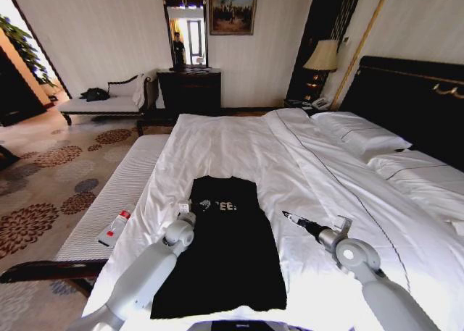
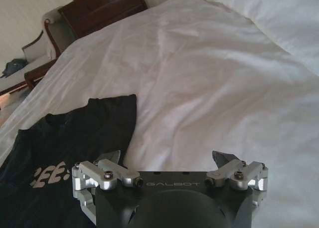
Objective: Fold the clothes on the bed.
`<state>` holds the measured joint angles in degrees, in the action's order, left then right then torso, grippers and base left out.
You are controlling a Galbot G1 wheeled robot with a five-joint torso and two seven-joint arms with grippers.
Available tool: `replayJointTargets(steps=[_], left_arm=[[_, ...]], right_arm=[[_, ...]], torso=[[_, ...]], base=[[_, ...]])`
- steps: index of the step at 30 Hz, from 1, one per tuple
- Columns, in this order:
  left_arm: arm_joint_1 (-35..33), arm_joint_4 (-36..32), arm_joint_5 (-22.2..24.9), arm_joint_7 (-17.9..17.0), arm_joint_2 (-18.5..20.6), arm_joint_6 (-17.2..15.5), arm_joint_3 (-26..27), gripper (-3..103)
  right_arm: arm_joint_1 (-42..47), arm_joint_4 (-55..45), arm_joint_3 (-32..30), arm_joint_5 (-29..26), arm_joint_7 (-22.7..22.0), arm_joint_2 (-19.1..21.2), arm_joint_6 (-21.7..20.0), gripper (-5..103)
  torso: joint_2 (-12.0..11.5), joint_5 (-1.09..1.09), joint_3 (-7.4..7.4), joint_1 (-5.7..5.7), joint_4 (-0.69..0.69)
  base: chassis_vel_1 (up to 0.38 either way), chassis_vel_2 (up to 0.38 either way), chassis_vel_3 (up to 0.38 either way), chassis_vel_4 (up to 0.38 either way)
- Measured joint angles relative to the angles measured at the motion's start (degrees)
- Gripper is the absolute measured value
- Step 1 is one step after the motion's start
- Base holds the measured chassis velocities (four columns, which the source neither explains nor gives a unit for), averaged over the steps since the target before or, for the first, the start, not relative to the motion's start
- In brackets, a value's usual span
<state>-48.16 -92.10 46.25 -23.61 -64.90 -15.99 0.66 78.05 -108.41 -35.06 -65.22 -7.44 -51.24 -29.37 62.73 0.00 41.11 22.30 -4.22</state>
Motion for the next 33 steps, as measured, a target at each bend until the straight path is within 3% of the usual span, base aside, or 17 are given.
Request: replayJointTargets(steps=[2, 16, 25, 27, 33], left_arm=[[0.9, 0.9, 3.1, -0.3, 0.6, 0.0, 1.9, 99], [4.1, 4.2, 10.0, 0.7, 2.2, 0.4, 4.6, 100], [9.0, 10.7, 13.9, 3.5, 1.3, 0.4, 4.6, 100], [10.6, 13.4, 14.9, 3.6, 0.8, 0.4, 4.4, 100], [11.5, 14.9, 16.6, 3.7, 1.4, 0.4, 3.8, 100]], right_arm=[[-2.4, 0.9, 1.9, 0.0, 0.2, 0.9, 0.4, 100], [-18.8, 9.9, 10.4, -5.1, 1.8, 3.8, -0.1, 100], [-30.1, 20.9, 20.3, -6.7, 2.1, 1.1, 0.8, 100], [-36.8, 27.9, 24.4, -5.6, 3.6, -0.8, 2.3, 100], [-44.0, 38.7, 27.4, -4.7, 7.3, -4.2, 4.6, 100]], torso=[[0.0, 0.01, 0.00, 0.00, 0.01], [0.0, 0.00, 0.01, 0.00, 0.01], [0.0, 0.01, 0.01, 0.00, 0.00], [0.0, 0.01, 0.01, 0.01, 0.02], [0.0, -0.01, 0.02, 0.02, 0.01]], base=[[0.000, 0.000, 0.000, 0.000], [0.000, 0.000, 0.000, 0.000], [0.000, 0.000, 0.000, 0.000], [0.000, 0.000, 0.000, 0.000], [0.000, 0.000, 0.000, 0.000]])
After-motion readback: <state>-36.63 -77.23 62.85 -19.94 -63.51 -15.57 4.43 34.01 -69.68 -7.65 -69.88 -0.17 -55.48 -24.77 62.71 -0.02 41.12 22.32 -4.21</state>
